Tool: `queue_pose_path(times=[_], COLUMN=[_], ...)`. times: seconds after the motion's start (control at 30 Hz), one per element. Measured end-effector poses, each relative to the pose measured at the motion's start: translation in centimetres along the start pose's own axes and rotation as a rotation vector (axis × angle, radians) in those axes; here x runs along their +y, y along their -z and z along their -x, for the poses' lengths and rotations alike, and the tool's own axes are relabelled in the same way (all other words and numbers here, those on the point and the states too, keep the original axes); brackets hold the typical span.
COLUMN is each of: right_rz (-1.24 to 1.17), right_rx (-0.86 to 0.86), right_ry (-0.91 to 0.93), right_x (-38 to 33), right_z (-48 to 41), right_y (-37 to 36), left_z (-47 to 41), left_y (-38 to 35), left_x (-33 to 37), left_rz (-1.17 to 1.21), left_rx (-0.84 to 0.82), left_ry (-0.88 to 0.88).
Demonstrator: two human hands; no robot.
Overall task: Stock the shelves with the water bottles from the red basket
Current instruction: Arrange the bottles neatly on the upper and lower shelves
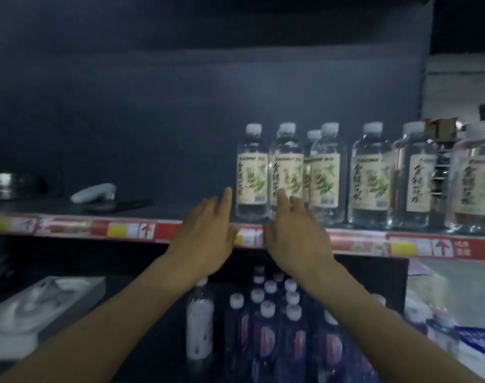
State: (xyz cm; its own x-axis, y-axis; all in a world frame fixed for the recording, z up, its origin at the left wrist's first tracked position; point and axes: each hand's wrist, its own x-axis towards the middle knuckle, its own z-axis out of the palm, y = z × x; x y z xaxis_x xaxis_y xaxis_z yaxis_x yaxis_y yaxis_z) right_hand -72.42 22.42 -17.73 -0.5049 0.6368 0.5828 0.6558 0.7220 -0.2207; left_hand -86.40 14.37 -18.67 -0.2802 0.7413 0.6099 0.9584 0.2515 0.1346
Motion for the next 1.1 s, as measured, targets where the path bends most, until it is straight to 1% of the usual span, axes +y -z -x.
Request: queue_pose_path(times=[0.13,0.17,0.27,0.33,0.43,0.5,0.63,0.73,0.8,0.9,0.93,1.0,1.1], right_rz=[-0.041,-0.053,-0.109,-0.164,-0.245,-0.288,-0.356,-0.342,-0.333,-0.285,-0.278,-0.288,-0.305], right_rx=[-0.101,-0.125,-0.229,-0.349,-0.516,-0.65,-0.977,-1.224,-1.378,-1.519,-1.558,-1.604,-1.613], right_ry=[0.152,0.199,0.32,0.362,0.448,0.5,0.505,0.489,0.48,0.494,0.498,0.513,0.483], right_x=[-4.3,-5.5,-9.8,-12.6,-16.9,-19.3,-23.7,-26.2,-27.4,-28.6,-28.7,-28.5,-27.0], right_z=[5.5,7.2,12.7,16.9,24.3,29.7,39.4,46.0,50.6,56.8,58.7,61.8,64.8], right_y=[-2.5,-3.6,-7.5,-10.4,-15.2,-18.4,-24.1,-27.8,-29.6,-32.4,-33.5,-35.2,-37.5], left_z=[8.0,10.6,19.9,27.1,40.3,49.7,66.0,73.6,77.7,83.2,84.9,87.6,89.9], left_y=[0.5,0.5,0.8,1.0,1.0,0.8,0.0,-1.6,-3.0,-6.2,-7.4,-9.6,-12.4], left_x=[-2.1,-2.7,-5.2,-7.1,-10.9,-12.3,-12.3,-11.2,-10.5,-9.2,-8.7,-7.8,-7.0], left_rz=[-0.258,-0.314,-0.415,-0.42,-0.417,-0.346,-0.214,-0.046,0.067,0.267,0.344,0.518,0.657], left_rx=[0.094,0.091,-0.027,-0.076,-0.165,-0.235,-0.32,-0.324,-0.335,-0.368,-0.346,-0.232,-0.068], left_ry=[0.03,0.058,0.2,0.291,0.497,0.681,1.126,1.47,1.633,1.824,1.882,1.986,2.05])
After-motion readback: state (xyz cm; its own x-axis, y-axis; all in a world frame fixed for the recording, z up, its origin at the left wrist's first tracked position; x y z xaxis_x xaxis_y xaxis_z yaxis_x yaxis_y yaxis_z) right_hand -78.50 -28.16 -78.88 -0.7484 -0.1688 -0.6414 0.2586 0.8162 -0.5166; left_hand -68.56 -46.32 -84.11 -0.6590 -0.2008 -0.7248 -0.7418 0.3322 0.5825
